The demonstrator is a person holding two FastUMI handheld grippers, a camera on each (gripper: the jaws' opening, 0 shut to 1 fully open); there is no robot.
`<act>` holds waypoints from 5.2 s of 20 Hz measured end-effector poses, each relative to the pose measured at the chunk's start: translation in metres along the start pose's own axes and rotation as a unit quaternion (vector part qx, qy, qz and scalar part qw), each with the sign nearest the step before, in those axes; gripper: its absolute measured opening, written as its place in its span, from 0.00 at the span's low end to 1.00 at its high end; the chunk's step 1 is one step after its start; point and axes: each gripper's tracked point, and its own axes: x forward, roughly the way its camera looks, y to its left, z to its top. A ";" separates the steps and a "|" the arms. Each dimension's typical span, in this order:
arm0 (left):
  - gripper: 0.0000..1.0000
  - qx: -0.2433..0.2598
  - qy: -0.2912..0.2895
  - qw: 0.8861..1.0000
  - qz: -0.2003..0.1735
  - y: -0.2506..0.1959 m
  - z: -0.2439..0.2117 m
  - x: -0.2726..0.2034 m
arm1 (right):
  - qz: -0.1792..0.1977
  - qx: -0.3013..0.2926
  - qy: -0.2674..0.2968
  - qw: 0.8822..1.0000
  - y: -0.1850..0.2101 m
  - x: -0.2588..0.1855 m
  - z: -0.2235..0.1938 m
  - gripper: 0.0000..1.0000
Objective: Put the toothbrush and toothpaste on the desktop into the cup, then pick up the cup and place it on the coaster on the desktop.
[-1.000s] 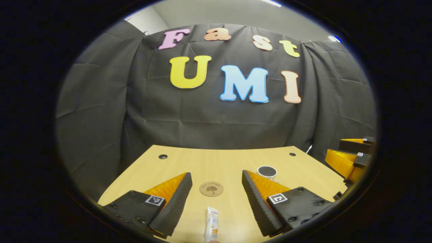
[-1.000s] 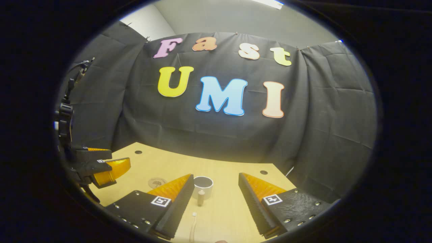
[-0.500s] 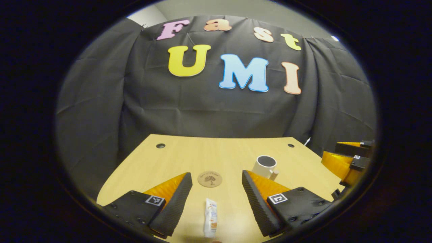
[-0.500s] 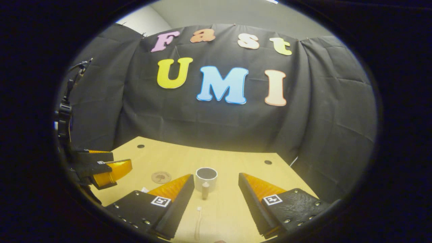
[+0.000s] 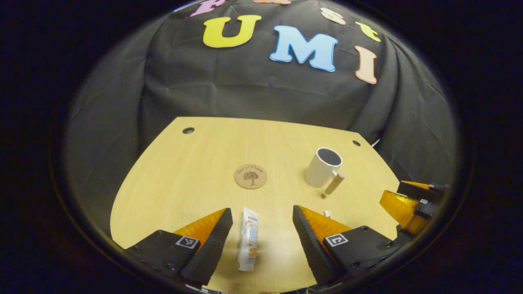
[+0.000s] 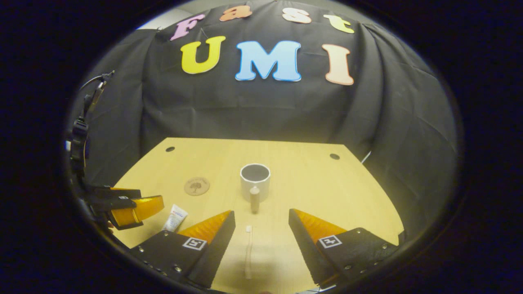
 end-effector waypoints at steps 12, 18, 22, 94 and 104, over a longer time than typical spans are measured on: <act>0.96 0.010 0.188 0.982 0.028 0.012 -0.070 0.056 | 0.032 0.035 0.219 0.975 0.013 0.037 -0.088 0.84; 0.96 0.003 0.244 0.969 0.044 0.022 -0.087 0.067 | 0.042 0.031 0.283 0.958 0.018 0.038 -0.110 0.84; 0.96 -0.004 0.283 0.958 0.051 0.031 -0.102 0.067 | 0.042 0.024 0.320 0.946 0.018 0.046 -0.126 0.84; 0.34 0.003 0.038 0.998 -0.043 -0.061 0.022 0.082 | 0.136 0.133 -0.017 0.982 0.023 0.049 0.046 0.04; 0.34 -0.041 -0.058 0.995 -0.069 -0.073 0.099 0.078 | 0.113 0.112 -0.120 0.980 0.008 0.104 0.126 0.04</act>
